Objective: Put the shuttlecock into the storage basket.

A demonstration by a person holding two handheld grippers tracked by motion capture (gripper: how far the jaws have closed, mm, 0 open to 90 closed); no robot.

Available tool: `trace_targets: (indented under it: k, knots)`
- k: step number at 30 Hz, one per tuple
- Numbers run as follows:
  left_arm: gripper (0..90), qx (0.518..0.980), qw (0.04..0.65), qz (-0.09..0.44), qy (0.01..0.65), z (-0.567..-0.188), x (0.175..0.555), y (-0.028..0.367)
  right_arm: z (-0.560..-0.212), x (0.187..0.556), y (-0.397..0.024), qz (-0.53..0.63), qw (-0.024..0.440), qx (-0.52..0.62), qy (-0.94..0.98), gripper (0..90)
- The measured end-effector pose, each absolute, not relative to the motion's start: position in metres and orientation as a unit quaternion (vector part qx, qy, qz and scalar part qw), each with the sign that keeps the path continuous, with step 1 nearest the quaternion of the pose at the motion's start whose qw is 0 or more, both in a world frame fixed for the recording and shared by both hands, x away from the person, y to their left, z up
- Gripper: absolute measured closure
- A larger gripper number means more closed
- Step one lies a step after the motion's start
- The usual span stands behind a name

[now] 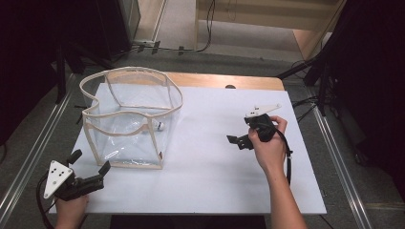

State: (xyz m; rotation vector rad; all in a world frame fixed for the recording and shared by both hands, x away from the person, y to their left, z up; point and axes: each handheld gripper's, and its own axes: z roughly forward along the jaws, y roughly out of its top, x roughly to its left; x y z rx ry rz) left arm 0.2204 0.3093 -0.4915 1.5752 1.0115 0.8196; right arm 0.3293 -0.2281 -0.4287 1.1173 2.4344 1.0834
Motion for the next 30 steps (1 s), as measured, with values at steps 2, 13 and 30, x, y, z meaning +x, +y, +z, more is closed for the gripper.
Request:
trace_targets:
  k: [2, 13, 30]
  knots:
    - [0.0, 0.658, 0.521, 0.343, 0.422, -0.492, 0.220, 0.309, -0.431, 0.326, -0.231, 0.377, 0.128, 0.382, 0.834, 0.0]
    - [0.0, 0.661, 0.517, 0.345, 0.420, -0.492, 0.220, 0.308, -0.440, 0.311, -0.245, 0.388, 0.133, 0.390, 0.825, 0.0]
    - [0.0, 0.657, 0.522, 0.341, 0.424, -0.492, 0.221, 0.309, -0.462, 0.291, -0.263, 0.406, 0.136, 0.408, 0.807, 0.0]
